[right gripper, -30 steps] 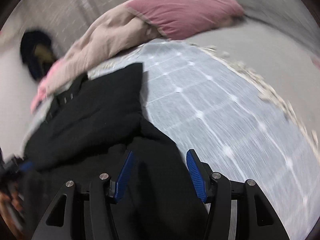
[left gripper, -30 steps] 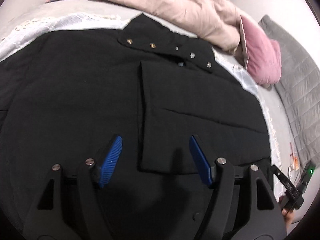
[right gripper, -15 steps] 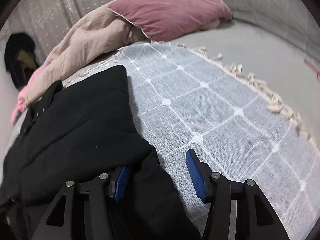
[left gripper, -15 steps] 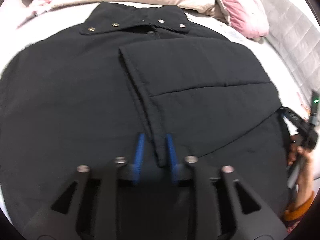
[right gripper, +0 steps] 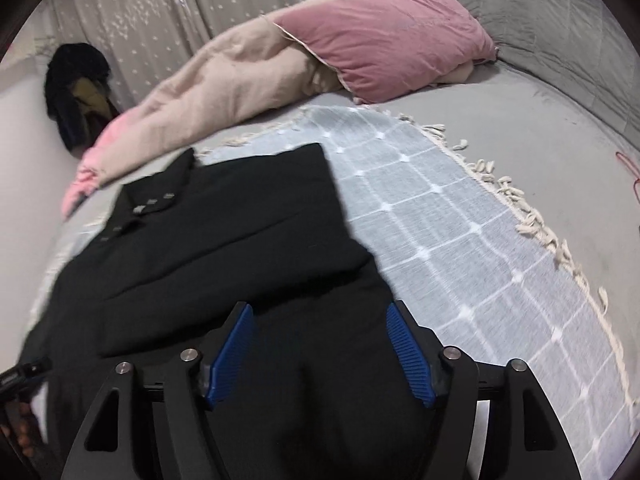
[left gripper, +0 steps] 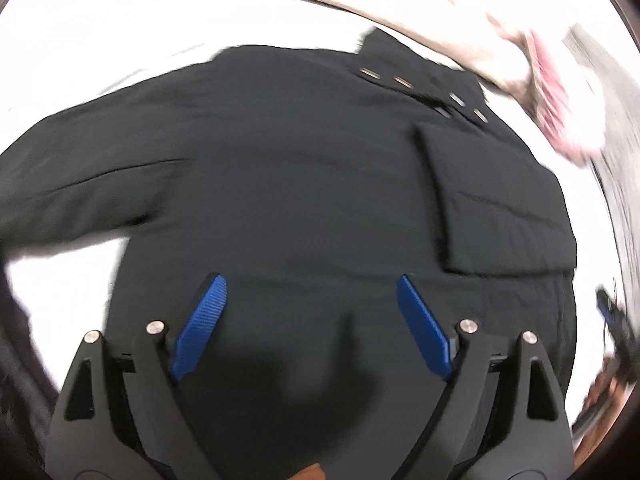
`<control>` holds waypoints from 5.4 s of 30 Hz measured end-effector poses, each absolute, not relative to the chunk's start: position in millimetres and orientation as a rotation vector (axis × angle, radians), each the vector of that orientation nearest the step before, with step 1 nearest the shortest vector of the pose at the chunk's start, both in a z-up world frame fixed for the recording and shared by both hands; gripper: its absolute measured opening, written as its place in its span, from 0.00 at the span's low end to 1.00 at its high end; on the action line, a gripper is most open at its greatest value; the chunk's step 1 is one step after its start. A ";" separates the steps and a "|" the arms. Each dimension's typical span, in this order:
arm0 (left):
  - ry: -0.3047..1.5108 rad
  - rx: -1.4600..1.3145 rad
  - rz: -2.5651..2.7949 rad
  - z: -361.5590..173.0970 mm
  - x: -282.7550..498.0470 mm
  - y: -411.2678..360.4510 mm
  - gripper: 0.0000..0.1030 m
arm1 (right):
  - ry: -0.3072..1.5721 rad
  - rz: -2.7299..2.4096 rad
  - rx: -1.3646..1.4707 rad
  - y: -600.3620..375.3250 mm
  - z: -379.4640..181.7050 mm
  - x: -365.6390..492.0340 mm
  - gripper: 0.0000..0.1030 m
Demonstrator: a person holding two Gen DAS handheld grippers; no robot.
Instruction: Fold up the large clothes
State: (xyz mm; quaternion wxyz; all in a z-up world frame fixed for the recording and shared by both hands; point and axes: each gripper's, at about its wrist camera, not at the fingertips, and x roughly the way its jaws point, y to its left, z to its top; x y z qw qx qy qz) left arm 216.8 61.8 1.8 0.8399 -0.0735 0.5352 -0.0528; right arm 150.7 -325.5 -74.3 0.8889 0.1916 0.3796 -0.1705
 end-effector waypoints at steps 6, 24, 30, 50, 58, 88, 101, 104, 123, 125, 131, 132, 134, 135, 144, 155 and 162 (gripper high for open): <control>1.089 -0.282 0.127 8.8 216.4 135.1 0.89 | 0.810 -0.288 0.384 -286.3 -68.6 135.6 0.71; 0.924 -0.665 0.601 -55.1 248.6 280.3 0.80 | 0.928 -0.219 0.358 -244.7 -105.8 134.3 0.72; 0.766 -0.704 0.647 -35.9 250.1 296.8 0.13 | 0.950 -0.231 0.353 -244.8 -112.8 137.4 0.72; 0.951 0.207 -0.593 -2.7 273.8 -46.8 0.57 | 0.980 -0.222 0.310 -228.3 -122.3 142.4 0.72; 0.965 0.214 -0.571 -34.0 252.2 -19.4 0.64 | 0.979 -0.209 0.306 -225.9 -122.6 141.9 0.72; 0.865 -0.056 -0.305 -74.9 295.2 98.4 0.47 | 0.833 -0.110 0.308 -177.2 -122.3 278.8 0.08; 0.928 0.066 -0.198 -33.3 248.7 69.6 0.80 | 0.892 -0.108 0.322 -192.7 -110.6 221.5 0.48; 0.952 0.027 -0.207 -15.1 226.6 71.9 0.81 | 0.856 -0.102 0.320 -194.4 -94.1 184.5 0.58; 1.063 -0.075 -0.295 16.4 64.0 119.7 0.99 | 0.826 -0.271 0.334 -220.2 -90.4 -7.8 0.78; 1.081 -0.062 -0.289 10.5 56.8 121.1 0.99 | 0.838 -0.278 0.352 -223.2 -97.2 -16.8 0.78; 1.134 -0.011 -0.296 -7.2 39.4 116.6 0.99 | 0.856 -0.312 0.389 -235.7 -103.6 -46.0 0.78; 1.147 -0.005 -0.293 -10.2 38.4 116.4 0.99 | 0.857 -0.323 0.394 -239.1 -102.8 -50.5 0.78; 1.173 0.004 -0.283 -16.8 36.3 116.8 0.99 | 0.858 -0.347 0.407 -247.1 -102.0 -61.4 0.78; 1.187 0.008 -0.280 -20.6 35.3 117.0 0.99 | 0.860 -0.358 0.414 -251.8 -102.1 -66.6 0.78; 1.296 0.031 -0.307 -61.1 23.5 106.2 0.99 | 0.932 -0.459 0.511 -299.3 -120.3 -99.4 0.78; 1.309 0.126 -0.270 -79.3 9.8 100.4 0.99 | 1.028 -0.360 0.628 -325.6 -146.7 -111.2 0.78; 1.313 -0.023 -0.357 -63.0 -4.2 124.3 0.99 | 1.031 -0.263 0.594 -318.0 -148.3 -110.7 0.85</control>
